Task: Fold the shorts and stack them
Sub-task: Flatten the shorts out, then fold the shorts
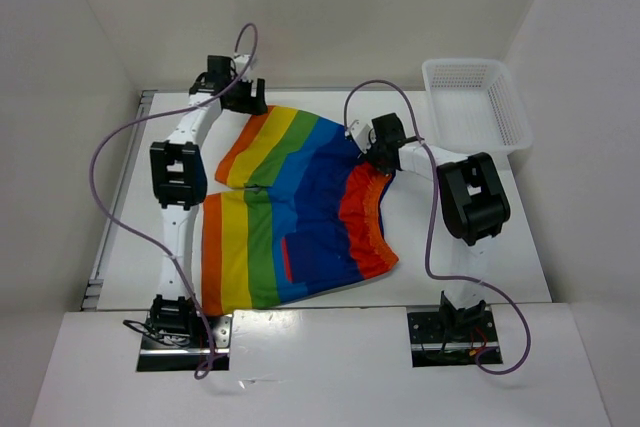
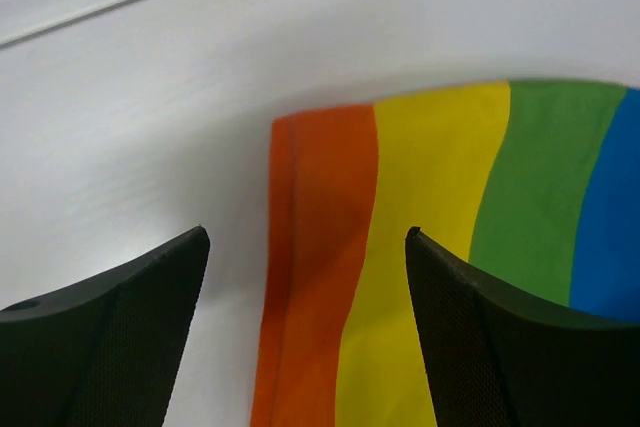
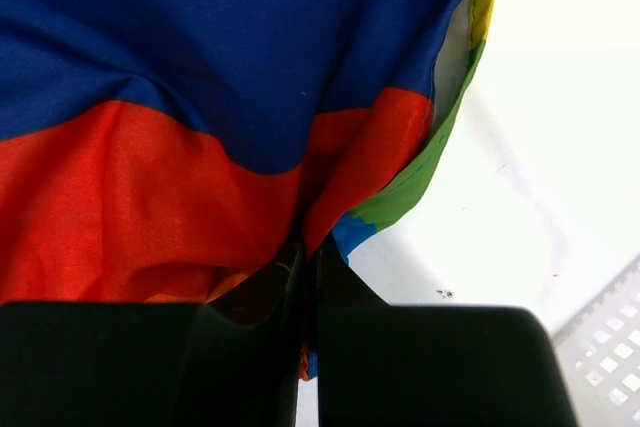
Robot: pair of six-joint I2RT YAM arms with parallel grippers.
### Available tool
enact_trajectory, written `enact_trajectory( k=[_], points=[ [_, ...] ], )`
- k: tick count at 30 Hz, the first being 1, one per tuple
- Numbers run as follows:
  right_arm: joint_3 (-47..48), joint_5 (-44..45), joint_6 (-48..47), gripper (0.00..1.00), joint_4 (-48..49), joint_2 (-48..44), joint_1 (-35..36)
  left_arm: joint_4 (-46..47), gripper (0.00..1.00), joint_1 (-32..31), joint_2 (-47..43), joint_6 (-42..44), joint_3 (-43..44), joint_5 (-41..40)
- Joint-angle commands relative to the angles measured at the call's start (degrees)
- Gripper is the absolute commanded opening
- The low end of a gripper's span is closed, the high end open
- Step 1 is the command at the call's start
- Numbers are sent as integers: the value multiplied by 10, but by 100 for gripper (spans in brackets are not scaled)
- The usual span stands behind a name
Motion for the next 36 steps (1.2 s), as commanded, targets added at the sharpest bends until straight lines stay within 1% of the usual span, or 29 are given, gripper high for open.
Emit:
enact_trajectory(
  k=[1,2,4,6,8,10,11,13,14,15,16,17,18,19,20,21,22,23,24,26,28,31,32,34,35,36],
  points=[
    [22,2,-16,0,-15,-38,13,-51,86,-12,81,2,162,21],
    [22,2,-16,0,-20,-38,13,-69,86,-12,122,2,198,21],
    [17,2,-16,0,-26,-43,13,-62,88,-17,133,2,226,15],
    [17,2,-16,0,-26,-48,13,-56,88,-29,145,2,231,15],
    [12,2,-16,0,-26,-48,13,-68,85,-40,145,2,223,15],
    [12,2,-16,0,-26,-48,13,-97,80,-49,145,2,212,15],
    [12,2,-16,0,-26,-48,13,-114,70,-55,165,2,225,15],
    [18,13,-16,0,-21,-48,13,-165,57,-55,186,2,272,40],
    [18,13,-16,0,-16,-48,13,-165,50,-55,193,2,273,40],
    [24,13,-16,0,-16,-48,13,-165,32,-55,193,2,273,40],
    [24,19,-16,0,-9,-48,13,-165,22,-55,193,2,273,40],
    [31,29,-11,0,3,-48,13,-165,14,-55,193,2,293,40],
    [31,37,-11,0,12,-48,13,-157,4,-55,193,2,305,34],
    [36,61,-5,0,24,-48,13,-150,0,-49,188,2,322,28],
    [43,75,-5,0,50,-48,13,-150,0,-41,188,2,347,28],
    [43,91,2,0,65,-48,13,-144,0,-36,188,2,420,21],
    [53,122,2,0,79,-48,13,-144,0,-23,195,2,469,21],
    [68,136,2,0,103,-48,13,-106,0,-18,168,2,458,14],
    [78,147,2,0,111,-48,13,-98,0,-12,146,2,442,14],
    [110,168,2,0,119,-48,13,-110,0,-1,119,2,474,14],
    [148,175,2,0,125,-54,13,-138,0,0,82,2,474,14],
    [176,175,-11,0,107,-59,13,-202,0,5,53,2,474,29],
    [182,167,-11,0,107,-59,13,-238,0,5,48,2,474,35],
    [175,161,-22,0,94,-83,18,-277,0,5,29,2,474,51],
    [169,156,-22,0,87,-92,24,-322,0,5,23,2,474,64],
    [152,149,-27,0,80,-102,24,-344,0,5,10,2,474,87]
  ],
)
